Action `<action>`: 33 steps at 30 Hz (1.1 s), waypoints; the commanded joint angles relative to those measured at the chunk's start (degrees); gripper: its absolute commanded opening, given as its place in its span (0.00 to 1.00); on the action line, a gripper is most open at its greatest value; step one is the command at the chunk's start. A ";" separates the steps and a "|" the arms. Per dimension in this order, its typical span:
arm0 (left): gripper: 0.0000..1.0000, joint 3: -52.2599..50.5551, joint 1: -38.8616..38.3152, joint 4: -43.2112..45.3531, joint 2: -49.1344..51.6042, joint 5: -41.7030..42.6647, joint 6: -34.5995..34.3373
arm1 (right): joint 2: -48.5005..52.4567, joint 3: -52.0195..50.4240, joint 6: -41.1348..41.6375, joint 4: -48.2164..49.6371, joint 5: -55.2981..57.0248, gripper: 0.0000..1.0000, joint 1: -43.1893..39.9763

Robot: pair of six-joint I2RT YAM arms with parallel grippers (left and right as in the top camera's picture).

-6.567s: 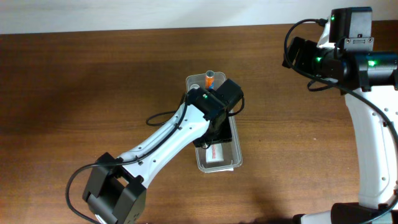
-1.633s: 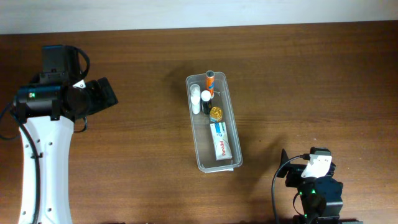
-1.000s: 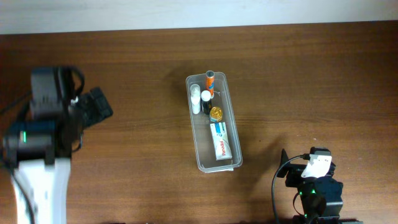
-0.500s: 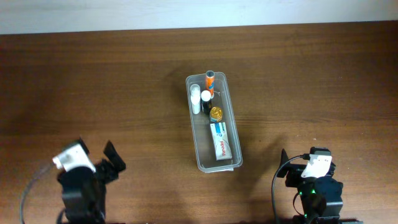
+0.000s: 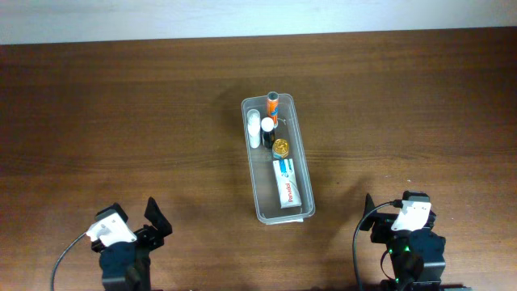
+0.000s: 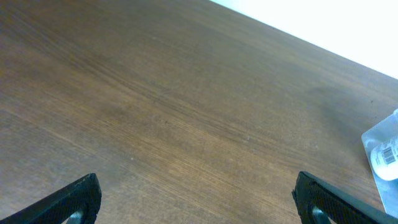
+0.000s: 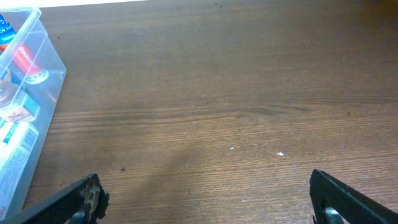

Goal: Pack container

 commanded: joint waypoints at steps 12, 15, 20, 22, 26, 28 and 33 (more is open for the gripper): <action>0.99 -4.79 -0.24 6.32 -3.21 1.75 -0.70 | -0.55 -0.50 -0.42 0.17 -0.13 0.98 -0.15; 0.99 -4.79 -0.24 6.32 -3.19 1.75 -0.70 | -0.55 -0.50 -0.39 0.17 -0.13 0.98 -0.13; 0.99 -4.79 -0.24 6.32 -3.19 1.75 -0.70 | -0.55 -0.50 -0.42 0.17 -0.13 0.98 -0.15; 0.99 -4.79 -0.24 6.32 -3.19 1.75 -0.70 | -0.55 -0.50 -0.42 0.17 -0.13 0.98 -0.13; 0.99 -4.79 -0.24 6.32 -3.19 1.75 -0.70 | -0.55 -0.50 -0.39 0.17 -0.13 0.98 -0.13; 0.99 -4.79 -0.24 6.32 -3.19 1.75 -0.70 | -0.55 -0.50 -0.42 0.17 -0.13 0.98 -0.15; 0.99 -4.79 -0.24 6.32 -3.19 1.75 -0.70 | -0.55 -0.50 -0.42 0.17 -0.13 0.98 -0.13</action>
